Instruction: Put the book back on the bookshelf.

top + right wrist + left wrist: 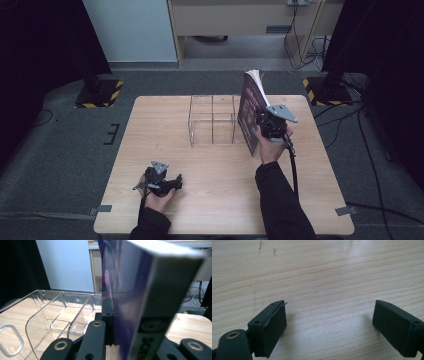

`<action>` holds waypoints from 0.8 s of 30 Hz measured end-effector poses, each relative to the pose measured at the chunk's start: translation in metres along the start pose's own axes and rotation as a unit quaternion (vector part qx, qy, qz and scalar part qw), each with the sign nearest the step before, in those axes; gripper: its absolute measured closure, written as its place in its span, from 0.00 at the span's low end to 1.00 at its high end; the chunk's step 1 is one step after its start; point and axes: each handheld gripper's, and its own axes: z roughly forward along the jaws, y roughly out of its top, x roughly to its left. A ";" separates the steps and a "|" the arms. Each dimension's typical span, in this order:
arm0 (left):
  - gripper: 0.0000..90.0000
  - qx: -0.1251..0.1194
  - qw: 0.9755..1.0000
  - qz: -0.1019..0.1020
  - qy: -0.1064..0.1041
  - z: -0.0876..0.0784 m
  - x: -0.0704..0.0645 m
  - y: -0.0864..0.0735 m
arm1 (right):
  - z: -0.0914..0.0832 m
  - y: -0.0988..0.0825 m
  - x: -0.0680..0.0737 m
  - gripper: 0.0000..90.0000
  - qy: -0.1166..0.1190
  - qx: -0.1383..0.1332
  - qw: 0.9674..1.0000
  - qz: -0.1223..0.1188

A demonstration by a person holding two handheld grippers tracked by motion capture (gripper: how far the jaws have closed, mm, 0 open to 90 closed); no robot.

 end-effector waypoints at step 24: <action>0.12 0.000 1.000 0.000 0.000 0.000 0.000 0.000 | -0.002 0.003 -0.007 0.72 -0.016 0.019 1.000 -0.016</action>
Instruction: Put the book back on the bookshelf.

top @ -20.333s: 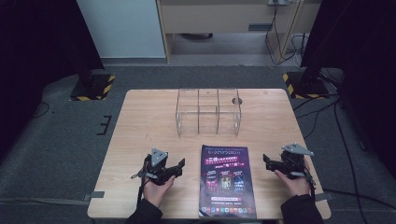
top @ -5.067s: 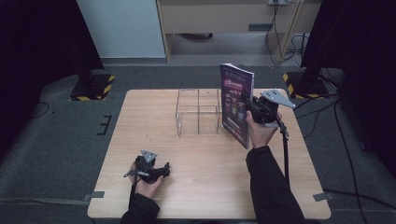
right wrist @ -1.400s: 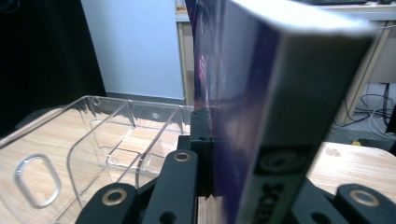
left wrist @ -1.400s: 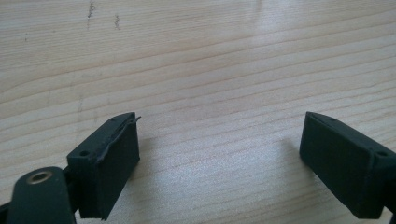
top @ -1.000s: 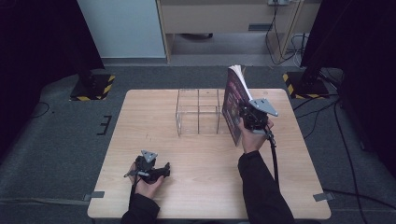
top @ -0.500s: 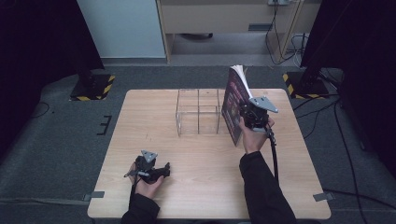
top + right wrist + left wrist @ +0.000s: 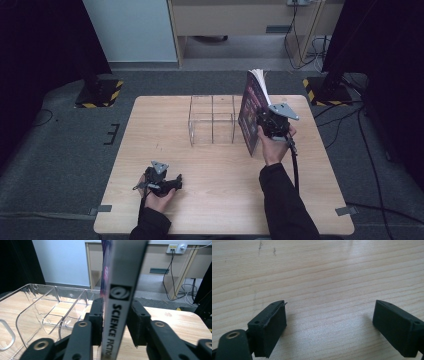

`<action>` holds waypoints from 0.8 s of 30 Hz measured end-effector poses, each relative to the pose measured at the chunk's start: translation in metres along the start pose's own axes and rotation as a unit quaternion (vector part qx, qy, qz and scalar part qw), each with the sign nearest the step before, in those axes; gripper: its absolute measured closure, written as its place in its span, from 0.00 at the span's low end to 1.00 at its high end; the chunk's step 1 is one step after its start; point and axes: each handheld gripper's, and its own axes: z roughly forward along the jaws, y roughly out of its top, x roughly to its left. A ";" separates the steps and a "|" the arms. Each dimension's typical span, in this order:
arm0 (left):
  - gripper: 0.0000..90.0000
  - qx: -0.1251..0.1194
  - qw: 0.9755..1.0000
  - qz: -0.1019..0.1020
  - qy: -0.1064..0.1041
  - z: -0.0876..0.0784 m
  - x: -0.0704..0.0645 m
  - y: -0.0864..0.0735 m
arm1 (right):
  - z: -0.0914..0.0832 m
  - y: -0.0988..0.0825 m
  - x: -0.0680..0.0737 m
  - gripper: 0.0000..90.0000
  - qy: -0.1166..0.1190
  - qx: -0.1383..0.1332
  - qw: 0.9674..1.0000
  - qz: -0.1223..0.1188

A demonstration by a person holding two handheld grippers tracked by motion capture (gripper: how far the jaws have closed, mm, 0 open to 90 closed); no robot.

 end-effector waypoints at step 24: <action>0.12 0.000 1.000 0.000 0.000 0.000 0.000 0.000 | -0.038 -0.014 -0.024 0.19 0.096 -0.010 0.995 0.002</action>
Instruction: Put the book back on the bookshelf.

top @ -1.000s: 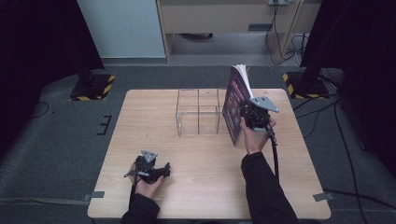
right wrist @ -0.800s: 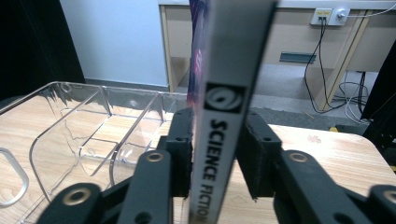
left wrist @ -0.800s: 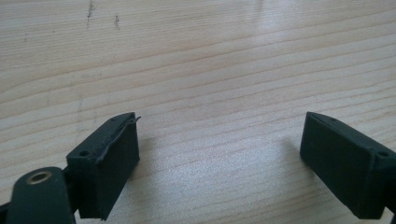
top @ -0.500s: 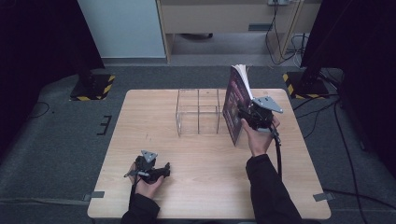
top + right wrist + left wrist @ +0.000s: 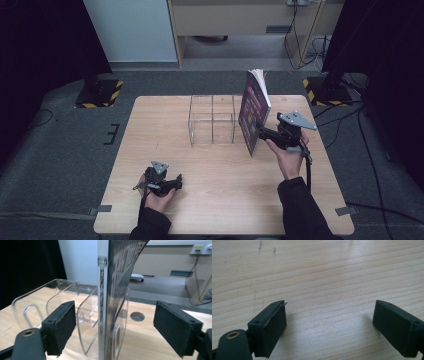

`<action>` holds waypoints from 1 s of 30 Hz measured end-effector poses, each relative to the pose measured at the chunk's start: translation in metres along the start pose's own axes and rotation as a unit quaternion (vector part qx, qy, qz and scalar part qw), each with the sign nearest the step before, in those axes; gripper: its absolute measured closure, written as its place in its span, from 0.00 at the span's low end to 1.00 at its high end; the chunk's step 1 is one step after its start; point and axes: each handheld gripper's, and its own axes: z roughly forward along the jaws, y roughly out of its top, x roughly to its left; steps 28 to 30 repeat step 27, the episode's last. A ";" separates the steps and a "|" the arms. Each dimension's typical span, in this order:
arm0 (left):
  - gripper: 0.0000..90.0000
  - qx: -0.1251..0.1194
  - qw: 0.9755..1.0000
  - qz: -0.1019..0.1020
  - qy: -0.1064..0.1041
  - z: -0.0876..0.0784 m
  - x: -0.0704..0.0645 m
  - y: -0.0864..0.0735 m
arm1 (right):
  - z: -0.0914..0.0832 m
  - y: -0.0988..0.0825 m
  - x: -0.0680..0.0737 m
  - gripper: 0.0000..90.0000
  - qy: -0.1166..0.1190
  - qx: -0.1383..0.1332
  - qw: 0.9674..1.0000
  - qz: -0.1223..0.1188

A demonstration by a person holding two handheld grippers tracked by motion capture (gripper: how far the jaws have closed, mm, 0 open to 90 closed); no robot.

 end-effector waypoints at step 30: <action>0.03 0.011 1.000 0.007 -0.013 0.002 0.000 0.001 | -0.030 -0.123 -0.066 0.11 -0.015 0.198 0.979 -0.040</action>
